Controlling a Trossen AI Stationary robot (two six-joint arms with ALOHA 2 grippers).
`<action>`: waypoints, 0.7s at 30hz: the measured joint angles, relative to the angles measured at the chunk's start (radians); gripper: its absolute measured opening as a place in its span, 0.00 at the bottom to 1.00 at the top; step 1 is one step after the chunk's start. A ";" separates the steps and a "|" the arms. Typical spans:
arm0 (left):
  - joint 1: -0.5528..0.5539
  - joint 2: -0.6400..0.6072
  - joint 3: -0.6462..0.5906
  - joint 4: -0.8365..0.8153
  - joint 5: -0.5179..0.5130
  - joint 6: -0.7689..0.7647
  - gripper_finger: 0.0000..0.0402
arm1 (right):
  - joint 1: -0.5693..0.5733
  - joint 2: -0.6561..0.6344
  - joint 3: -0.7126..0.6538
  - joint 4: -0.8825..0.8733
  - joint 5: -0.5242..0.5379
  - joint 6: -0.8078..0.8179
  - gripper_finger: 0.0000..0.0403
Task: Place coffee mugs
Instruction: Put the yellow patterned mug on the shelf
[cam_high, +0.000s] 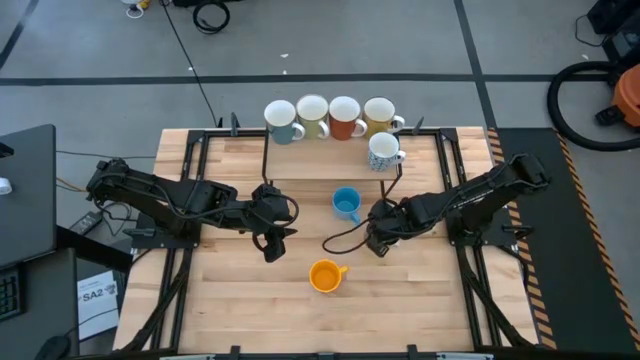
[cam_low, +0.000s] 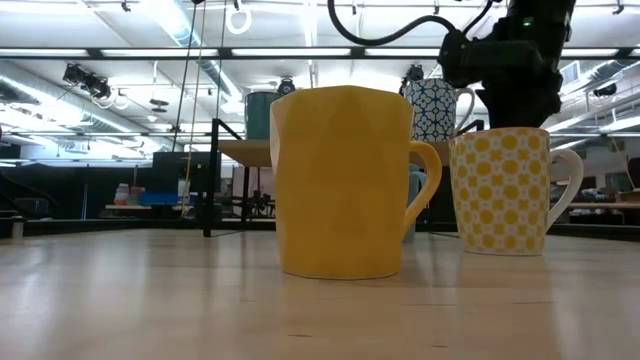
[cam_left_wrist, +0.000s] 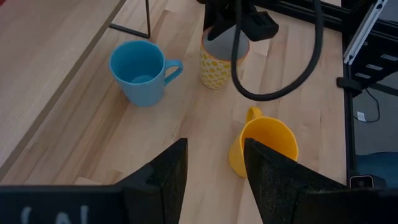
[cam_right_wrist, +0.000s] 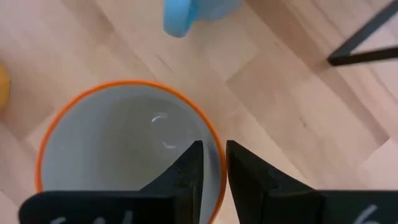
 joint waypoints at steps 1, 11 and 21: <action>0.000 0.000 0.000 0.000 0.000 0.000 0.41 | 0.000 0.000 0.000 0.000 0.001 -0.028 0.19; 0.000 0.000 0.000 0.000 0.000 0.000 0.41 | -0.003 0.000 0.000 0.025 0.023 -0.218 0.19; 0.000 0.000 0.000 0.000 0.000 0.000 0.41 | -0.006 0.000 0.000 0.026 0.015 -0.233 0.19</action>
